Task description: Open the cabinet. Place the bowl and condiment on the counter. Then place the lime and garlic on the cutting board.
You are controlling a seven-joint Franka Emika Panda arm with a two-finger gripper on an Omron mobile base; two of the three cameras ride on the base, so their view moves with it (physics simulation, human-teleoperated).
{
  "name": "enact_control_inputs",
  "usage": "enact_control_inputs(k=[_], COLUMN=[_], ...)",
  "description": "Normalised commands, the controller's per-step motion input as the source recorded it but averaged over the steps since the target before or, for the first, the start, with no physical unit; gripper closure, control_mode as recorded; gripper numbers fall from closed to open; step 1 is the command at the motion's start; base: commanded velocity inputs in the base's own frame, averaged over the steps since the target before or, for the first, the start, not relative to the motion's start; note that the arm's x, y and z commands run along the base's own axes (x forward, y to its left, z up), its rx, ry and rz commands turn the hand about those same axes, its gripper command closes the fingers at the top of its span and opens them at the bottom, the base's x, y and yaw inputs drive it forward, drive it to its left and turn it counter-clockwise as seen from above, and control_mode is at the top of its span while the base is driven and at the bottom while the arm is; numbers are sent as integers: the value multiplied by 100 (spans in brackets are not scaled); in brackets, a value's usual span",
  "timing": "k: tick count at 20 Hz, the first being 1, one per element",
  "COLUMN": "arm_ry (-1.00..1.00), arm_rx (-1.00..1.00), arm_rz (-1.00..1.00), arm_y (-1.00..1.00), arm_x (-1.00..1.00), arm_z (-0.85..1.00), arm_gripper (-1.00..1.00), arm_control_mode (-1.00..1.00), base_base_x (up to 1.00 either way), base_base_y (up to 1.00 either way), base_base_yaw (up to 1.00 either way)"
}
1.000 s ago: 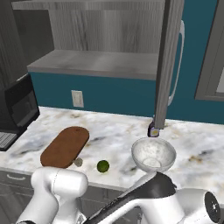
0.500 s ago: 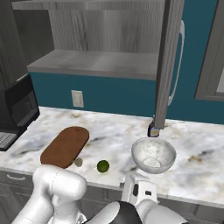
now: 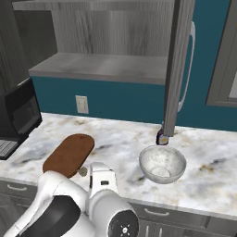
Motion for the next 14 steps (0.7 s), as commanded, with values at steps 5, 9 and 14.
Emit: enact_control_inputs(k=[5,9,14], arm_ry=[-6,4,7], arm_rx=[-12,-20,-24], arm_rz=[0,0,3], arm_y=[49,31,8], arm_x=[20,24,25], arm_z=[57,53,38], arm_gripper=[-100,-100,-100], arm_control_mode=[-100,-100,-100], base_base_x=[0,0,0], base_base_y=[0,0,0], base_base_yaw=[0,0,0])
